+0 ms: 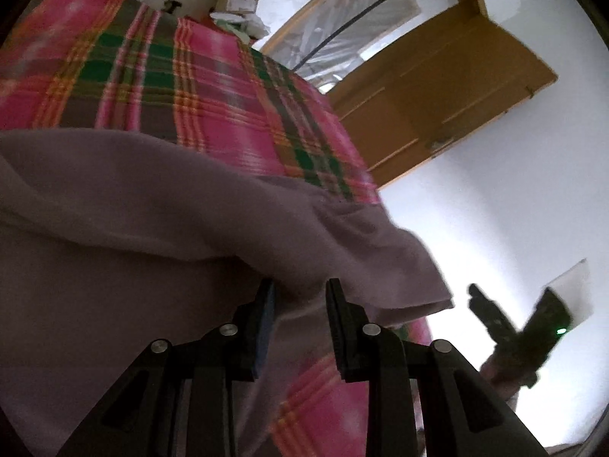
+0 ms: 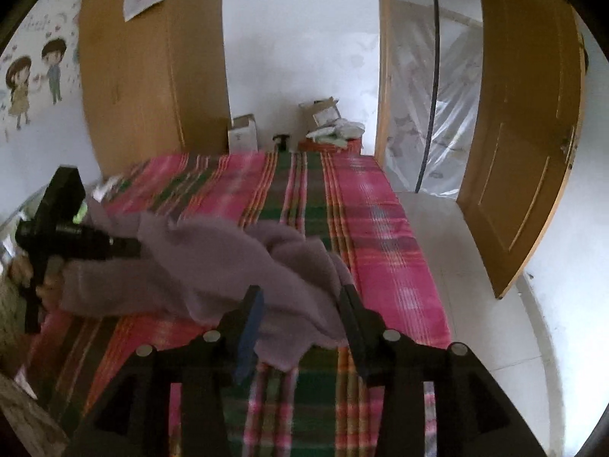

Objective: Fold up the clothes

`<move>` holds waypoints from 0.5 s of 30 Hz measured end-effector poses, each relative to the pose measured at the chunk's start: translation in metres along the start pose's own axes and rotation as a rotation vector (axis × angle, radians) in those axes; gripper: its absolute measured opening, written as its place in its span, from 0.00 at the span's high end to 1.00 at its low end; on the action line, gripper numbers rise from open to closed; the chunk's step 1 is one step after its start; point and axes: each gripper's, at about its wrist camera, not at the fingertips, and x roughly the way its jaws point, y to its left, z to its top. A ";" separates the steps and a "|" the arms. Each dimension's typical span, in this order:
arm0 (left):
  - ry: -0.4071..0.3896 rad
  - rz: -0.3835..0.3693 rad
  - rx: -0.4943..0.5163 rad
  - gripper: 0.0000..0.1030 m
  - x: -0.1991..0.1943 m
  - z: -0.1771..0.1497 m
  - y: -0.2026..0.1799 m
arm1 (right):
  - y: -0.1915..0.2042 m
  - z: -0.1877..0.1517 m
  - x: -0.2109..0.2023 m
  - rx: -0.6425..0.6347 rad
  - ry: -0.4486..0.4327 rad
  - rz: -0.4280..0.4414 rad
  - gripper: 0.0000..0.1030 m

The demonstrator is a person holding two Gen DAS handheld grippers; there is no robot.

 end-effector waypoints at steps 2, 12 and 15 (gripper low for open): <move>0.002 -0.027 -0.027 0.73 0.002 0.003 0.000 | 0.010 0.004 0.010 -0.031 0.013 0.022 0.58; -0.038 0.000 -0.095 0.73 0.017 0.034 0.002 | 0.066 -0.009 0.069 -0.431 0.111 -0.144 0.49; -0.065 0.000 -0.108 0.73 0.019 0.045 0.001 | 0.055 0.001 0.066 -0.368 0.088 -0.123 0.60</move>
